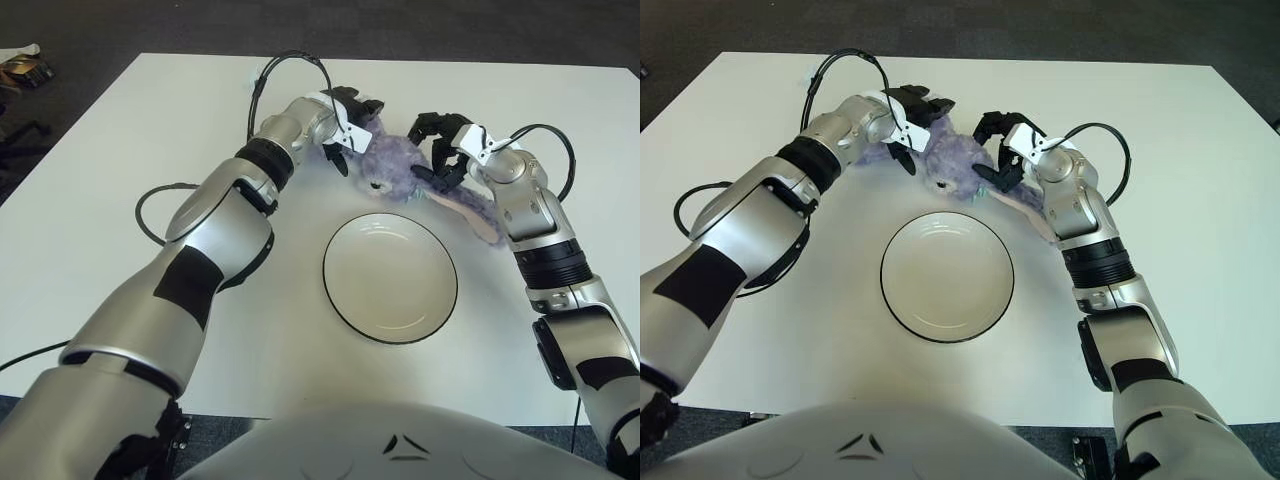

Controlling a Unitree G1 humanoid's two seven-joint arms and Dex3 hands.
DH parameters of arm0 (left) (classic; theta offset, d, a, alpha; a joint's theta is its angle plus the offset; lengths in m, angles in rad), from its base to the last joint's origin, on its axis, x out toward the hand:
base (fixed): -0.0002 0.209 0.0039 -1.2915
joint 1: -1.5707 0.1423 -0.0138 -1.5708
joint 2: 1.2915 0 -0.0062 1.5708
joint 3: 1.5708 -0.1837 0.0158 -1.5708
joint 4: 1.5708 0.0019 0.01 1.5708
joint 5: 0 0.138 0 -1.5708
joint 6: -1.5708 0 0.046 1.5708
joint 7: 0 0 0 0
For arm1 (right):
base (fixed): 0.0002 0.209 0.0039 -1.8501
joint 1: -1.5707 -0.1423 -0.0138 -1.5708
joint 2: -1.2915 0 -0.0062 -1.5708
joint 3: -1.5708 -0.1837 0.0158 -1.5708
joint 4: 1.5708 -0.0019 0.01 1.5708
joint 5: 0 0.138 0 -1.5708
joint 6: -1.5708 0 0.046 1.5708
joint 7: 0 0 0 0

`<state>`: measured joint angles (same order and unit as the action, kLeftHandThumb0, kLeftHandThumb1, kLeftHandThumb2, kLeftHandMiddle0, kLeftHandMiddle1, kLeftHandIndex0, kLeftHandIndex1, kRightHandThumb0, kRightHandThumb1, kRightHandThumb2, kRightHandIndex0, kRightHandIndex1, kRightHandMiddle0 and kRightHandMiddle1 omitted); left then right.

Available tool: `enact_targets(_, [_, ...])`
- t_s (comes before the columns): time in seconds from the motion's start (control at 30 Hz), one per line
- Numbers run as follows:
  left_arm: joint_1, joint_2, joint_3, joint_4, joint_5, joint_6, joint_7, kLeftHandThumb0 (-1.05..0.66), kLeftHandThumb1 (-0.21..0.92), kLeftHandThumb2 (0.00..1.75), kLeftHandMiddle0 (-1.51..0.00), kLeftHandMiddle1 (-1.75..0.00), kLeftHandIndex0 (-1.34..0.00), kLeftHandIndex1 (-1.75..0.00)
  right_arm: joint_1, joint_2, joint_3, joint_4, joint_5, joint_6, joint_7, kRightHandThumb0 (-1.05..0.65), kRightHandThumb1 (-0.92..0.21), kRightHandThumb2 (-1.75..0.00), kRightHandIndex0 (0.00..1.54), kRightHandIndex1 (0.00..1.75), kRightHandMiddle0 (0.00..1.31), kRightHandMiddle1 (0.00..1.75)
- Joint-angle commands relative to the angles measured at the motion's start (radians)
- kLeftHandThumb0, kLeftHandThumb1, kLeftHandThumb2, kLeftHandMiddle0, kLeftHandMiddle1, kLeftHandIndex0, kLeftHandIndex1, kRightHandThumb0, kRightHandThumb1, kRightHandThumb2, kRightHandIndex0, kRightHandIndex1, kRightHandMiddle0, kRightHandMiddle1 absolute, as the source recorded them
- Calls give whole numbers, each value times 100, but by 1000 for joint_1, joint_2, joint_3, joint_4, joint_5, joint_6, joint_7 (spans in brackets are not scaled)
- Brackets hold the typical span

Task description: Put the doll into the plate.

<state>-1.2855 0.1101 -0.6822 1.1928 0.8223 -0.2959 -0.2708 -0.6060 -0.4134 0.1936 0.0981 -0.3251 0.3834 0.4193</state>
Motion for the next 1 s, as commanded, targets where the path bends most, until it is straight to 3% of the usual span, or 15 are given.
enact_targets(0.0, [18,-18,-11,27,-5,-23,-21,-98,73,20,0,0,-1,-5,-9,10,-24,-40,36,-9,7,54,-14,-153,76,175,94,175])
enact_targets(0.13, [24,-27,-12,34,-7,-19,3,-91,68,22,0,0,0,-12,-6,8,-33,-45,57,-19,14,54,-14,-153,75,175,94,175])
enact_targets(0.17, [25,-30,-12,35,-8,-16,10,-89,67,23,0,0,0,-21,-6,6,-34,-47,61,-19,16,54,-14,-153,75,175,94,175])
enact_targets(0.2, [29,-34,-6,36,-14,-7,28,-86,59,36,-2,0,0,-40,-4,4,-35,-53,65,-20,17,54,-14,-153,75,175,94,175])
enact_targets(0.37, [63,-48,36,37,-53,0,127,-72,39,68,-18,-11,0,-76,3,-4,-39,-67,80,-38,16,54,-14,-153,76,175,95,175])
enact_targets(0.6, [95,-42,51,19,-79,-36,167,-50,22,97,-16,-67,0,-113,11,-6,-53,-74,102,-72,19,55,-12,-155,77,175,100,175])
enact_targets(0.73, [115,-42,55,12,-85,-43,196,-38,17,108,-17,-87,-1,-128,20,-2,-69,-73,125,-111,19,56,-9,-158,79,175,103,175])
enact_targets(0.97, [131,-55,58,24,-90,-4,250,-21,11,120,-17,-100,-1,-134,28,-7,-82,-65,139,-166,15,59,-5,-164,83,175,106,175])
